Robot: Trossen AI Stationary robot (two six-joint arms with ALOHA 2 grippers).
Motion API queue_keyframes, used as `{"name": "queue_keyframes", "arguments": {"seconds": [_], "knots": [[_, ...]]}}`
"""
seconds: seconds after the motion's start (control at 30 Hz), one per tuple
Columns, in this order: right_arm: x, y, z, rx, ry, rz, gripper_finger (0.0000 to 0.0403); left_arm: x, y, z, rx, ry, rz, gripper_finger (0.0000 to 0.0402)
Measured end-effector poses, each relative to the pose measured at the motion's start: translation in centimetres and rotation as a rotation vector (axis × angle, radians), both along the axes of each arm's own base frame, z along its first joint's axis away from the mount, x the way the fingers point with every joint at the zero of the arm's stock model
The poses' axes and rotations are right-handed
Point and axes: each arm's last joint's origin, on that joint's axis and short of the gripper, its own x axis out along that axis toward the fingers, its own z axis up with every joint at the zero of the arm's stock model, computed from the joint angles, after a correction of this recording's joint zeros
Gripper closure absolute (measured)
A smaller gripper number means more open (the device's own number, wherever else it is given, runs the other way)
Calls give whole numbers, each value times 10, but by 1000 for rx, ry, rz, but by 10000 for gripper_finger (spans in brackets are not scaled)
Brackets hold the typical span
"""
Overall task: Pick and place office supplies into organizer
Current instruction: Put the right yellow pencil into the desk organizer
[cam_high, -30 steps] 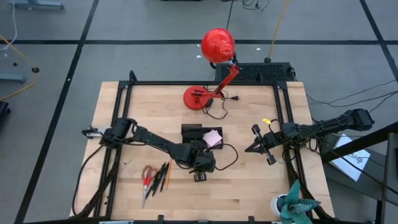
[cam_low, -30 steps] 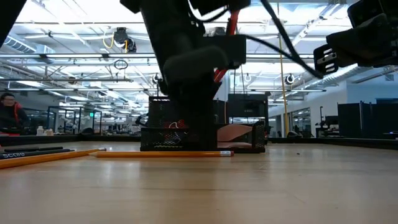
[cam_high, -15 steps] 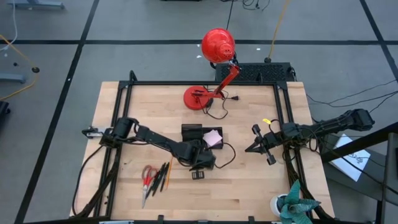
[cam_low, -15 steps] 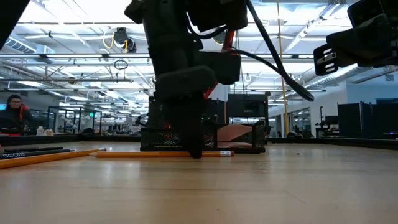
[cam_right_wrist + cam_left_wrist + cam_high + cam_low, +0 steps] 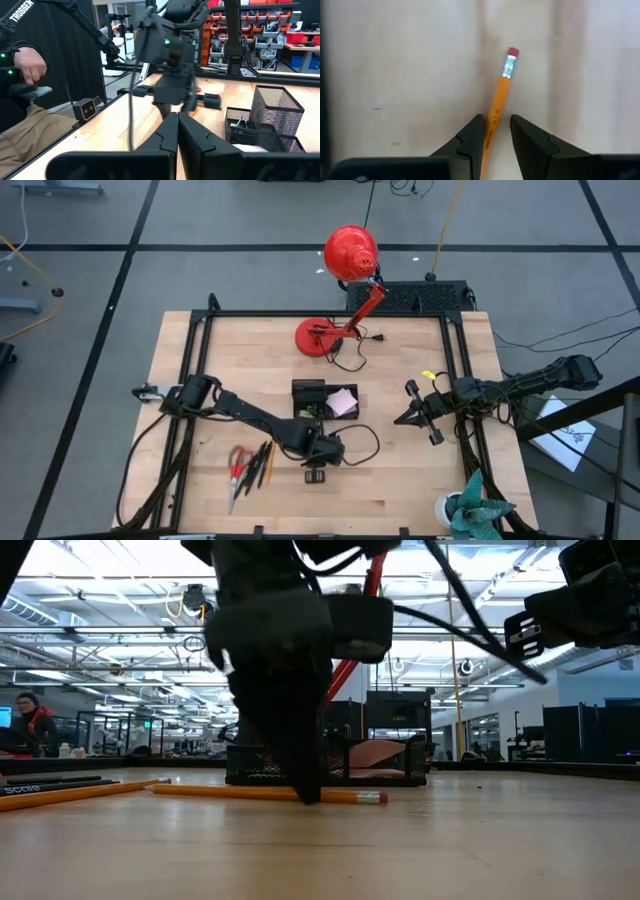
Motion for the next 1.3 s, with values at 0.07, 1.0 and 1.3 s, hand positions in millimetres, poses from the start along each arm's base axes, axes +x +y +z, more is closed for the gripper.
{"name": "queue_keyframes", "arguments": {"seconds": [0.07, 1.0, 1.3], "knots": [[0, 0, 0, 0, 0, 0, 399, -1, -5, 0, -2, -6, -16, 297], [0, 0, 0, -3, -1, -3, 399, 16, -13, 0, 31, -238, -308, 366], [0, 0, 0, -3, 1, -3, 399, 23, -19, 23, 38, -411, -371, 375]]}}
